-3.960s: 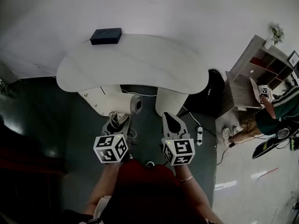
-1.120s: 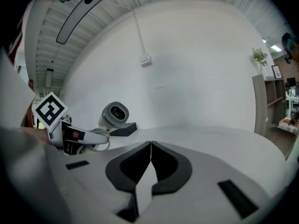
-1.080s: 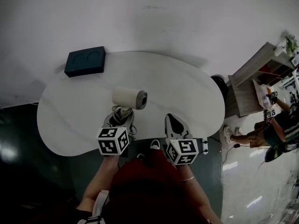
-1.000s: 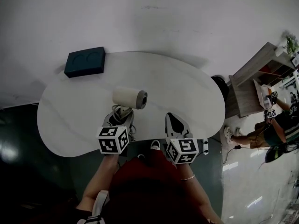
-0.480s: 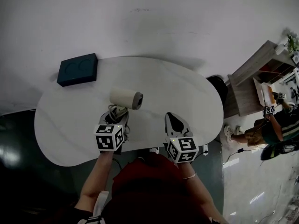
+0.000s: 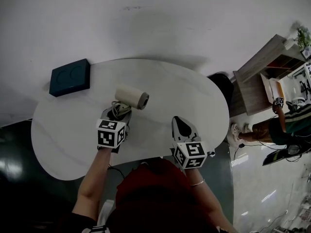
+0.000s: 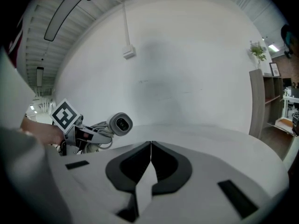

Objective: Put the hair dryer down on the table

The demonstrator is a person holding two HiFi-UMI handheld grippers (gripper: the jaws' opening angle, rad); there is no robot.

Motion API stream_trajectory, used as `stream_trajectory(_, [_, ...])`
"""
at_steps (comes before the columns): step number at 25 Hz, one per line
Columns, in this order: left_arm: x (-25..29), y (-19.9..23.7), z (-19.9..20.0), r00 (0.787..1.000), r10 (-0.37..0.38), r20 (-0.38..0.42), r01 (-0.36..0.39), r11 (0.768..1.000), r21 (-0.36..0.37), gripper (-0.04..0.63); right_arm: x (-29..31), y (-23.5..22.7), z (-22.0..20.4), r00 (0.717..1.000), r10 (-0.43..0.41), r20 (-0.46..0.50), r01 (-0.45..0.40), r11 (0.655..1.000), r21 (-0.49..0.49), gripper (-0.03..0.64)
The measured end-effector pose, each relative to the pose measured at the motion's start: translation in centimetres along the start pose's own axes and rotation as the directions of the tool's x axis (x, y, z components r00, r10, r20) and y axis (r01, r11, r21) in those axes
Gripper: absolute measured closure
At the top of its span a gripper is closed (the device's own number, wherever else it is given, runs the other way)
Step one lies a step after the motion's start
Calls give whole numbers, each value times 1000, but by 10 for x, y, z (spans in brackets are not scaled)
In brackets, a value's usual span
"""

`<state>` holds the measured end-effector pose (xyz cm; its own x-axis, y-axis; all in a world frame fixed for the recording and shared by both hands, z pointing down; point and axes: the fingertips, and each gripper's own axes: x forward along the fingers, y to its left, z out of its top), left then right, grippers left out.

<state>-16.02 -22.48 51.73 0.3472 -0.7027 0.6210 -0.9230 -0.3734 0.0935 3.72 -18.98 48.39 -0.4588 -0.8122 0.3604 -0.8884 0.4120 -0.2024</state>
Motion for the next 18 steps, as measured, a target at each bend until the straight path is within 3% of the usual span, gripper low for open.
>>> stream_trajectory(5, [23, -13, 14, 997, -71, -37, 74, 992, 105, 390, 4, -9, -2, 1000, -16, -10, 16, 1000, 10, 601])
stream_trajectory(12, [51, -30, 27, 984, -157, -82, 171, 963, 210, 390, 8, -15, -5, 999, -33, -21, 34, 999, 25, 601])
stream_trajectory(15, [61, -36, 31, 976, -190, -109, 214, 933, 290, 390, 8, -18, -7, 999, -40, -27, 41, 999, 29, 601])
stream_trajectory(18, [70, -44, 34, 964, -227, -138, 264, 886, 381, 390, 8, -23, -8, 998, -51, -32, 52, 998, 33, 601])
